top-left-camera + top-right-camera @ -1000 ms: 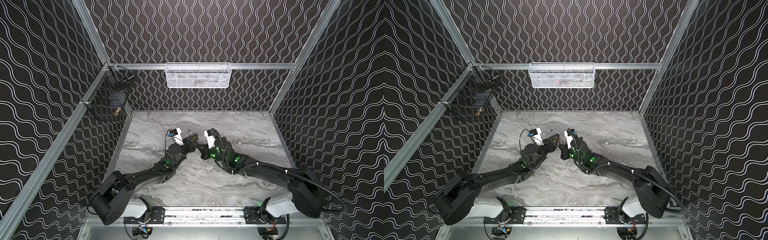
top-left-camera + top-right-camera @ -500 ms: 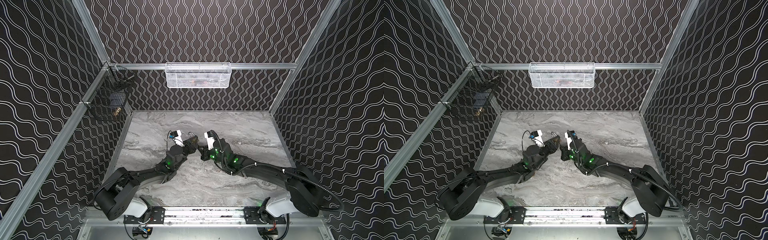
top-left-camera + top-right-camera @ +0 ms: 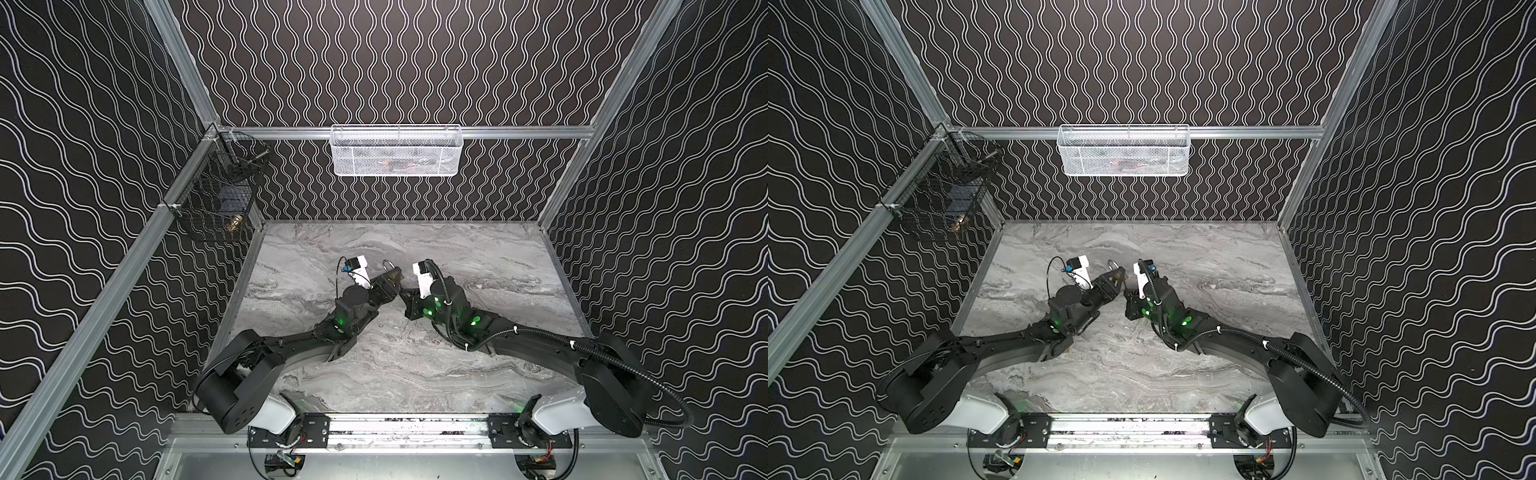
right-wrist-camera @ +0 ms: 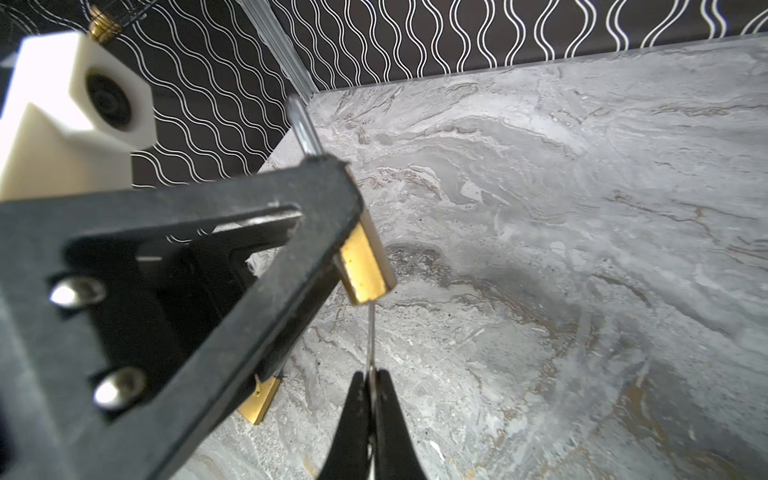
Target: Unlock with the key
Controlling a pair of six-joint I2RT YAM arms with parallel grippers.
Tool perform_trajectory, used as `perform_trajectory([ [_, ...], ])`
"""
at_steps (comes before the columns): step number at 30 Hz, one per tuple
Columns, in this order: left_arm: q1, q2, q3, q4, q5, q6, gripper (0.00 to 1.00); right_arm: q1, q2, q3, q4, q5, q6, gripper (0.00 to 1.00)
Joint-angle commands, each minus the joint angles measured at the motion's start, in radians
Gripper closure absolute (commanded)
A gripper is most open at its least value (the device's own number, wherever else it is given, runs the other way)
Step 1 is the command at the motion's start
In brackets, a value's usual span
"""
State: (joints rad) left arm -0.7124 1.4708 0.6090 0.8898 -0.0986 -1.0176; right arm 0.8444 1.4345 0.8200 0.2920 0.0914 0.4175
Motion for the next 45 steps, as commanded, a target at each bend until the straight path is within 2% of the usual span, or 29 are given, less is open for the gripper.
perform_trajectory([
  [1,-0.002,0.000,0.014,-0.008,0.294,-0.021,0.94,0.001,-0.037,-0.003,0.216,0.027,-0.068,1.00],
  [7,0.015,-0.048,0.028,-0.138,0.358,0.068,0.95,-0.002,-0.114,-0.065,0.243,0.048,-0.130,1.00],
  [10,0.030,-0.059,0.033,-0.176,0.390,0.110,0.95,-0.002,-0.141,-0.092,0.265,0.016,-0.151,1.00],
  [14,0.037,-0.085,0.025,-0.217,0.359,0.165,0.95,-0.001,-0.174,-0.126,0.295,-0.016,-0.145,1.00],
  [24,0.041,-0.067,-0.031,-0.040,0.271,0.126,0.95,-0.002,-0.172,-0.111,0.259,-0.023,-0.090,1.00],
  [29,0.040,-0.071,-0.015,-0.048,0.249,0.119,0.95,0.004,-0.158,-0.108,0.266,-0.048,-0.094,1.00],
  [35,0.067,-0.114,0.033,-0.159,0.220,0.128,0.95,0.009,-0.148,-0.106,0.255,-0.055,-0.097,1.00],
  [45,0.125,-0.101,0.023,-0.116,0.264,0.037,0.95,0.018,-0.122,-0.090,0.254,-0.065,-0.098,1.00],
])
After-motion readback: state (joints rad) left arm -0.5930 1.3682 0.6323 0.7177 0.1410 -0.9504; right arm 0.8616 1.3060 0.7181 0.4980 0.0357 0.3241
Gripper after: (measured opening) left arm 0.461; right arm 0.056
